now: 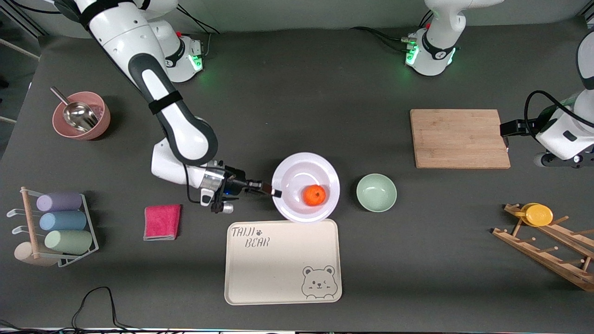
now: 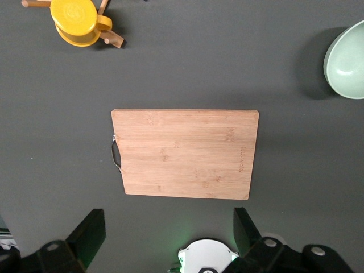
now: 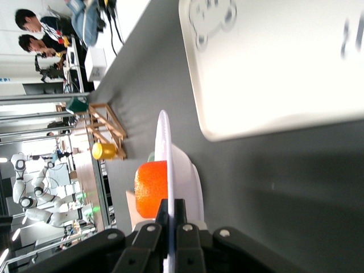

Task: Place orange and plate with both arms
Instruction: 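Slide the plate onto the bear tray with the right gripper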

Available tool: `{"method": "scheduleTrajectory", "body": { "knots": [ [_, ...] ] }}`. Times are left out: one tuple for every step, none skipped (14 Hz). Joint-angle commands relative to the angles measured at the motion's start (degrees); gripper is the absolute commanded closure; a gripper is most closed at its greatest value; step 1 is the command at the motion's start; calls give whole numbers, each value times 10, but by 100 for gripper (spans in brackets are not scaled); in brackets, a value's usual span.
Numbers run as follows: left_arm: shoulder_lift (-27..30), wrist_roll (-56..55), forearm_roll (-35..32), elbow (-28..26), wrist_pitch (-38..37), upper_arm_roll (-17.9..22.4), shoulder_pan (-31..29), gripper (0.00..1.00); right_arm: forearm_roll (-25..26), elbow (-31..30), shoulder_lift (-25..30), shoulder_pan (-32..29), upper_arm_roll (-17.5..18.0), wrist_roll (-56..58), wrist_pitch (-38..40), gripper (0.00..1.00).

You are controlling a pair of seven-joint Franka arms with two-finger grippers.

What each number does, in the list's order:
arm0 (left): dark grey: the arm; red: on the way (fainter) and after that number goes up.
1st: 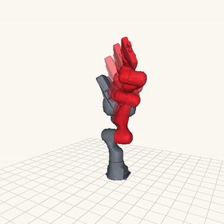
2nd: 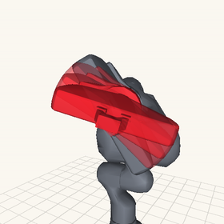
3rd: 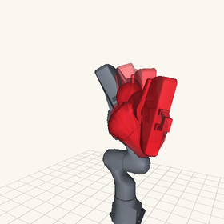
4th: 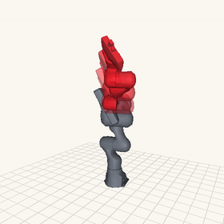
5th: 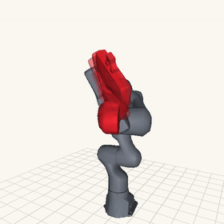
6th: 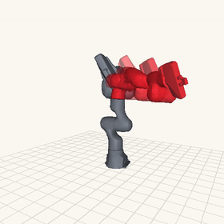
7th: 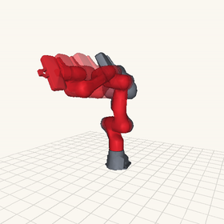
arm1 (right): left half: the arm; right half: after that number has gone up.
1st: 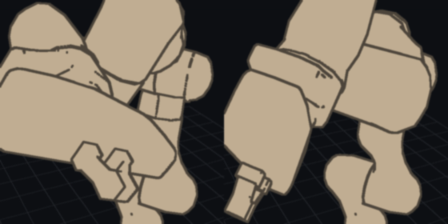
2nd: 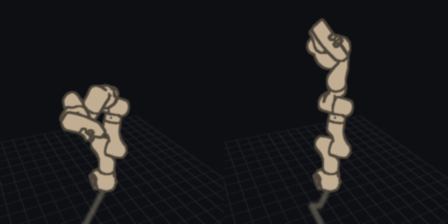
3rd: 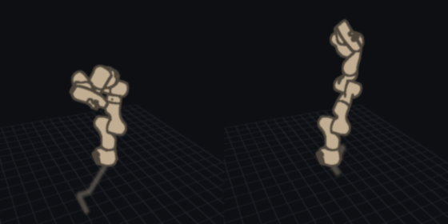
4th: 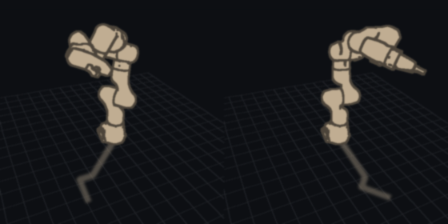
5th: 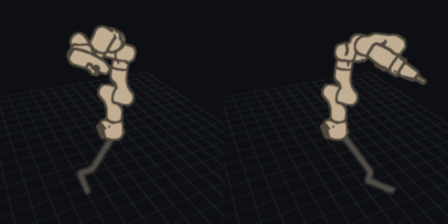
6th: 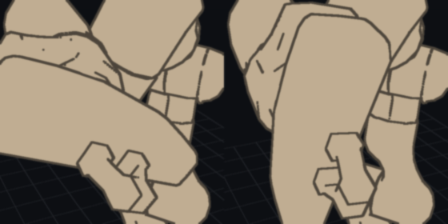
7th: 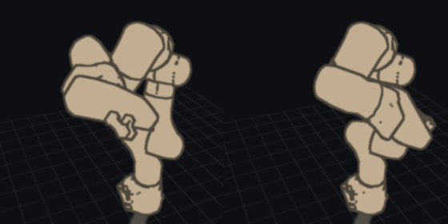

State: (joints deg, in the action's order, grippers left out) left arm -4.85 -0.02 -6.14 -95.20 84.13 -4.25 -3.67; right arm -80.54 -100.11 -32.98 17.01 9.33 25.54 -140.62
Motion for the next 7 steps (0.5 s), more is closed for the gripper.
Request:
{"method": "scheduleTrajectory", "body": {
  "knots": [
    [-7, 1, -6, 13, -9, -1, 2, 0, 24, 96, -51, -17, 2, -21, 17, 100],
    [-7, 1, -7, 13, -9, -1, 2, 0, 27, 118, -59, -17, 2, -26, 17, 100],
    [-7, 1, -7, 13, -10, -1, 2, 0, 44, 140, -69, -17, 1, -40, 17, 100],
    [-7, 1, -7, 13, -11, -1, 2, 0, 81, 163, -81, -17, 1, -71, 17, 100],
    [-7, 2, -6, 13, -11, -1, 2, 0, 136, 188, -90, -17, 1, -108, 17, 100],
    [-7, 1, -6, 12, -11, -1, 2, 0, 193, 212, -103, -20, 2, -142, 18, 100],
    [-7, 1, -6, 12, -11, -1, 2, 0, 232, 232, -117, -27, 2, -162, 18, 100]
  ]
}}
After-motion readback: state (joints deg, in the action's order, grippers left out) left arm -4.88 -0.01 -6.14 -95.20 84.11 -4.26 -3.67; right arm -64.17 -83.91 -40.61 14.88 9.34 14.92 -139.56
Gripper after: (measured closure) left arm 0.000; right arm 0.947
